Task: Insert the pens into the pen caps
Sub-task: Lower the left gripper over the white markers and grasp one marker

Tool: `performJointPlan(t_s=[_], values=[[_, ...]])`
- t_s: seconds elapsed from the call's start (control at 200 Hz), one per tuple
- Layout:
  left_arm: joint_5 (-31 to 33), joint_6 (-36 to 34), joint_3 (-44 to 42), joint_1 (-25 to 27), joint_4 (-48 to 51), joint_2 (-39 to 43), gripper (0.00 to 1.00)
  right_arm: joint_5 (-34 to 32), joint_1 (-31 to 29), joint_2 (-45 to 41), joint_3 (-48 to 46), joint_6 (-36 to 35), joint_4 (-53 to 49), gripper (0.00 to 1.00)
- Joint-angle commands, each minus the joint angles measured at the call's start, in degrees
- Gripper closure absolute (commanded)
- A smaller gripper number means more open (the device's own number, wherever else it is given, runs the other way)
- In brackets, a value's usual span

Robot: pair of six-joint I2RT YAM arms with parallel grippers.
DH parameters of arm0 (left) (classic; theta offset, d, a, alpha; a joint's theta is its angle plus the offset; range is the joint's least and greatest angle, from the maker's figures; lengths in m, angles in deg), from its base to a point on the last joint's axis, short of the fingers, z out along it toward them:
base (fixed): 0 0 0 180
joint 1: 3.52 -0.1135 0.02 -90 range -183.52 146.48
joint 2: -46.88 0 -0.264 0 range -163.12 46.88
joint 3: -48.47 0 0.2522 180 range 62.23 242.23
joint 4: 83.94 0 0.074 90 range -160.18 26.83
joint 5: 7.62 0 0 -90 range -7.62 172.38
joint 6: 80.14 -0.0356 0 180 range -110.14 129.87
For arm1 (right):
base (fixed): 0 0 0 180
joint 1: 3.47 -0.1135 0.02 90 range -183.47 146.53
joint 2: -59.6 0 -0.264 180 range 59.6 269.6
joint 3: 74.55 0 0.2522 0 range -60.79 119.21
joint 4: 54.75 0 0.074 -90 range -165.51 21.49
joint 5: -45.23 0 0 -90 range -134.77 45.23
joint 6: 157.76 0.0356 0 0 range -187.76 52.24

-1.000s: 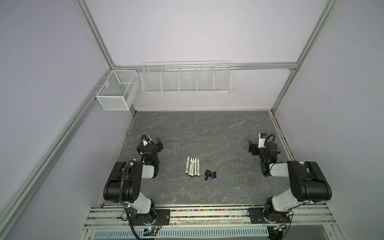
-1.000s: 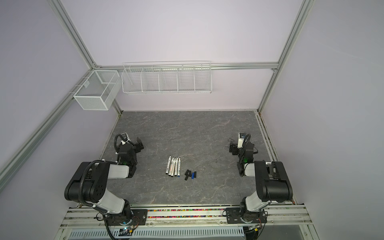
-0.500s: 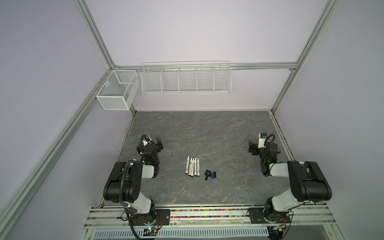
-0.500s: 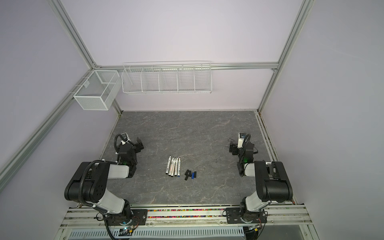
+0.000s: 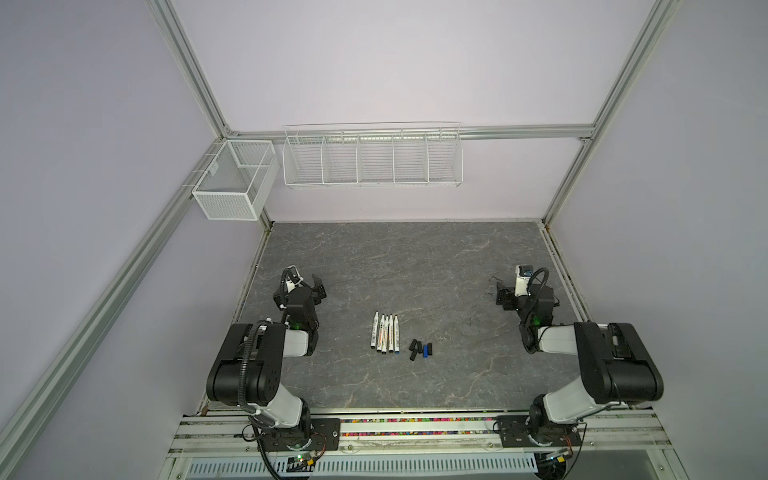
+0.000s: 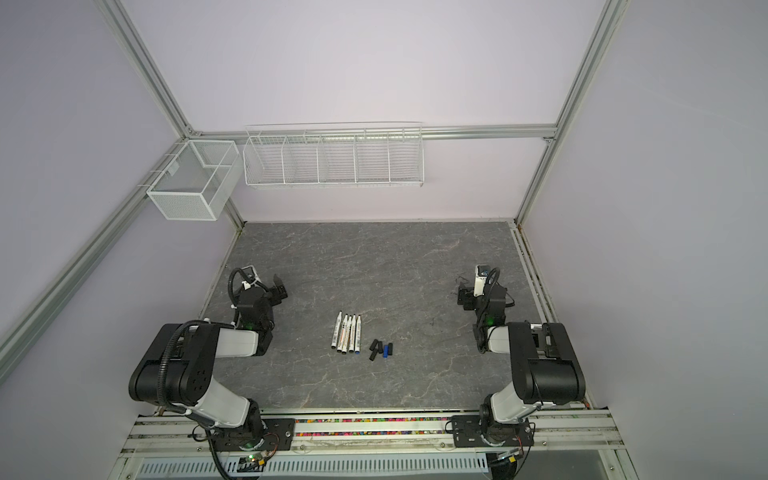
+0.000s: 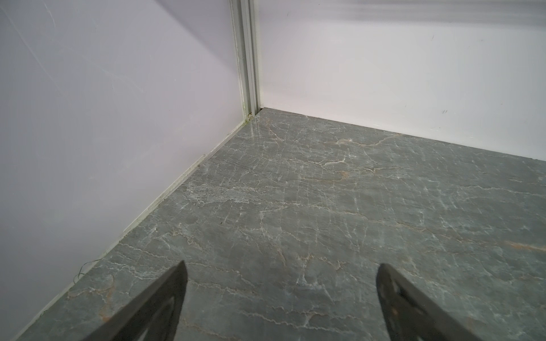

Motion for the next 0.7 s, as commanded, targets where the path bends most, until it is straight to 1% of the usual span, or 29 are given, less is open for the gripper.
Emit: performJointPlan(t_s=[0.0,0.045,0.22,0.245,0.27,0.33,0.355,0.375,0.395,0.42,0.435,0.48,0.515,0.555,0.585,0.625,0.695], values=[[-0.63,-1.16,-0.59,-0.42,0.61,1.07,0.00,-0.84,-0.25,-1.25,-0.73,-0.85,0.49,0.12],[-0.63,-1.15,-0.64,-0.42,0.60,1.11,0.00,0.38,0.40,-1.26,-0.74,-0.40,0.50,0.12],[-0.63,-1.16,-0.62,-0.42,0.68,1.08,0.00,0.32,0.40,-1.34,-0.64,-0.54,0.22,0.12],[-0.64,-1.16,-0.64,-0.42,0.61,1.11,0.00,0.33,0.35,-1.41,-0.72,-0.65,0.39,0.11],[-1.10,-1.77,-0.52,-0.31,0.64,1.43,0.00,0.31,0.30,-1.54,-0.53,-0.91,0.42,0.08],[-4.52,-3.85,1.49,0.28,7.16,4.22,0.00,1.26,-0.24,-3.14,0.90,-2.02,-3.80,0.05],[-5.39,-4.78,2.60,0.69,9.93,5.30,0.00,2.21,-0.55,-3.84,2.37,-2.75,-6.24,0.03],[-4.86,-5.14,4.11,1.24,13.42,6.28,0.00,3.15,-0.87,-4.60,4.45,-3.65,-10.23,0.02],[-4.46,-5.50,5.96,1.77,17.33,7.17,0.00,4.38,-1.25,-5.40,7.57,-4.43,-17.58,0.03],[-4.52,-6.06,8.50,2.22,22.19,8.22,0.00,5.49,-1.71,-5.46,11.79,-4.73,-25.00,0.06],[-4.75,-6.35,9.91,2.44,24.88,8.60,0.00,6.06,-1.84,-5.17,14.27,-4.80,-29.08,0.11],[-5.88,-6.65,14.50,2.73,32.00,9.41,0.00,7.04,-2.85,-3.91,19.98,-5.27,-36.86,0.12],[-6.46,-5.75,17.40,2.74,35.96,9.55,0.00,5.72,-4.14,-3.41,22.27,-5.19,-39.07,0.12],[-6.45,-4.01,19.99,2.83,38.93,9.44,0.00,3.85,-5.78,-3.61,22.65,-3.60,-37.48,0.12],[-6.21,-2.39,21.65,2.96,40.83,9.23,0.00,2.19,-6.99,-3.89,22.49,-0.56,-35.49,0.12],[-6.29,0.67,23.96,3.29,44.51,9.05,0.00,1.81,-8.39,-3.79,22.98,3.33,-33.97,0.12],[-7.57,5.59,27.21,4.37,50.87,8.85,0.00,-0.52,-11.75,-2.10,26.19,7.88,-35.53,0.12]])
